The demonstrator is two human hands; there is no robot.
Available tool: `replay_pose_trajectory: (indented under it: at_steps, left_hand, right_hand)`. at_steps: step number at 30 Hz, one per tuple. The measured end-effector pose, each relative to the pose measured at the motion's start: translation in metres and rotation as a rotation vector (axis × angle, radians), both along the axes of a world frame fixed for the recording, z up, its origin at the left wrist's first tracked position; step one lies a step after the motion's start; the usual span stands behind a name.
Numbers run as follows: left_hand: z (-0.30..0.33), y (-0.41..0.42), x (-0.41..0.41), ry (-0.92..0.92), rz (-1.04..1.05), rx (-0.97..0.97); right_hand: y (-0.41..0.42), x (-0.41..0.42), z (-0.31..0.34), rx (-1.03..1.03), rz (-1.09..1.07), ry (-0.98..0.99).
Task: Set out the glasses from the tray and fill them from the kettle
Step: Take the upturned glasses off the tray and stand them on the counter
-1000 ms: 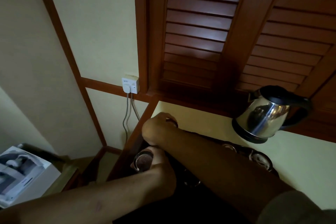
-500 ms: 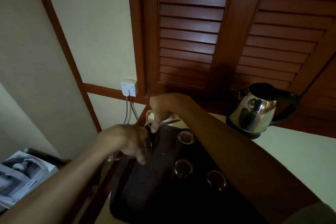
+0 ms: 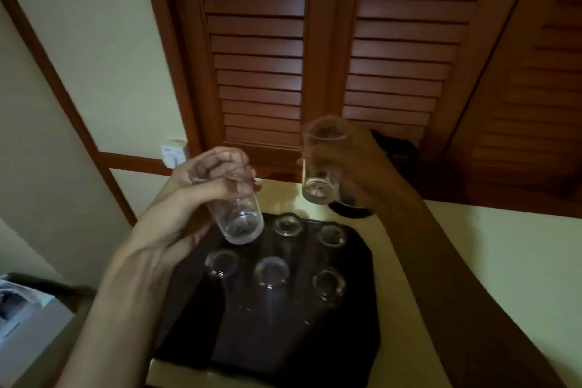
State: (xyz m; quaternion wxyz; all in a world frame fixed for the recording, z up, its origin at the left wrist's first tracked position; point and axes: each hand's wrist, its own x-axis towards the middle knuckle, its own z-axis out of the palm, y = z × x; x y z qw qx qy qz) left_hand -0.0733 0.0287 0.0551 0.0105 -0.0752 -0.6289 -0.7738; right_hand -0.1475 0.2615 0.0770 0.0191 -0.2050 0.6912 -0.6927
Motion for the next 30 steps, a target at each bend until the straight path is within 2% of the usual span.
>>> replay_pose_trajectory:
  at_steps: [4,6,12,18,23,30]
  left_hand:
    - [0.005,0.116,0.034,0.127,-0.124,-0.016]
    - [-0.017,0.166,0.035,0.108,-0.138,-0.003]
    - [-0.078,0.281,0.044,0.033,-0.082,-0.174]
    - [-0.129,0.327,0.046,-0.083,-0.002,-0.205]
    - [-0.138,0.343,0.052,-0.045,0.032,-0.238]
    - [-0.152,0.341,0.057,0.002,0.086,-0.267]
  right_hand:
    - [0.089,0.017,-0.029,-0.144,-0.044,-0.037]
    - [0.131,0.022,-0.05,-0.135,-0.101,-0.061]
    - [0.221,0.037,-0.108,-0.052,-0.165,-0.101]
    - [0.245,0.041,-0.152,0.064,-0.18,-0.14]
    - [0.25,0.039,-0.176,-0.052,-0.138,-0.152]
    - [0.249,0.026,-0.185,-0.015,-0.124,-0.133]
